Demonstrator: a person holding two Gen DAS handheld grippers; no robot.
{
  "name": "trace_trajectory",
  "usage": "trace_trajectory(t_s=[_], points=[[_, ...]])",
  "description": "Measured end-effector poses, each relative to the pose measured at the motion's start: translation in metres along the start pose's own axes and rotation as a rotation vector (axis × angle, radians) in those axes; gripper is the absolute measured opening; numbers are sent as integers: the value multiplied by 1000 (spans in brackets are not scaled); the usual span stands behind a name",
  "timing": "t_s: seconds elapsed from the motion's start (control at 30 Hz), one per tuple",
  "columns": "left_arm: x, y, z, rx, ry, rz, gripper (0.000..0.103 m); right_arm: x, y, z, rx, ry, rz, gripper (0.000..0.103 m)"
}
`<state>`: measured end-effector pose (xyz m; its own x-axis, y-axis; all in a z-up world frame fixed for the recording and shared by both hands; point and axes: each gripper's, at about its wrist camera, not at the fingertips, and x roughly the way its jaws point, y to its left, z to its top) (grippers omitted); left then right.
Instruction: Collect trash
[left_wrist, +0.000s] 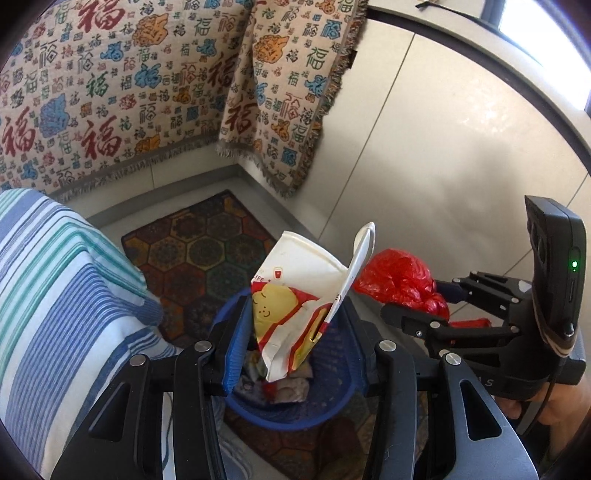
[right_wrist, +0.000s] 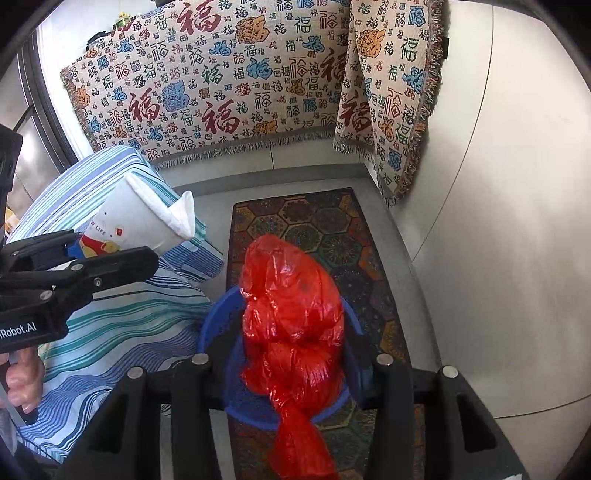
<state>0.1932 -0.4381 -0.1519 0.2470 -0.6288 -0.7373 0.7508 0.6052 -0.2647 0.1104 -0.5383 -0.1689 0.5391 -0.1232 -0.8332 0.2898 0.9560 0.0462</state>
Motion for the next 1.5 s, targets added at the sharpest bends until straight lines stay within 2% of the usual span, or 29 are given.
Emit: trace_trajectory(t_s=[0.07,0.1,0.13,0.17,0.23,0.5,0.6,0.73,0.77,0.83,0.87,0.97,1.03,1.27,1.5], points=[[2,0,0,5,2,7,51,3,2,0,-7,-1,-5,49],[4,0,0,6,6,16,53,5,3,0,-13,-4,-8,55],[6,0,0,7,8,20,63,6,4,0,-18,-8,-11,62],[7,1,0,6,6,23,76,7,5,-1,-22,-11,-14,64],[8,2,1,7,-10,35,82,7,5,0,-26,-15,-24,67],[-1,1,4,2,-33,38,82,-7,-5,2,7,-50,-37,69],[-9,-3,4,-5,-42,70,84,-16,-8,2,27,-66,-40,81],[-30,-8,-3,-11,-51,138,93,-36,-9,-8,56,-72,-42,87],[-38,-9,-6,-16,-62,168,99,-43,-8,-13,65,-71,-53,89],[-56,-11,-15,-25,-115,200,102,-57,-5,-20,78,-78,-75,101],[-65,-14,-20,-24,-126,206,103,-66,-2,-26,89,-93,-93,103],[-76,-19,-29,-13,-79,205,103,-87,8,-42,120,-116,-123,103],[-81,-22,-34,-16,-71,245,103,-100,16,-50,119,-142,-156,103],[-99,-23,-46,-48,-86,284,103,-130,31,-60,121,-204,-209,103],[-109,-27,-47,-12,-109,397,103,-136,35,-59,108,-213,-221,103]])
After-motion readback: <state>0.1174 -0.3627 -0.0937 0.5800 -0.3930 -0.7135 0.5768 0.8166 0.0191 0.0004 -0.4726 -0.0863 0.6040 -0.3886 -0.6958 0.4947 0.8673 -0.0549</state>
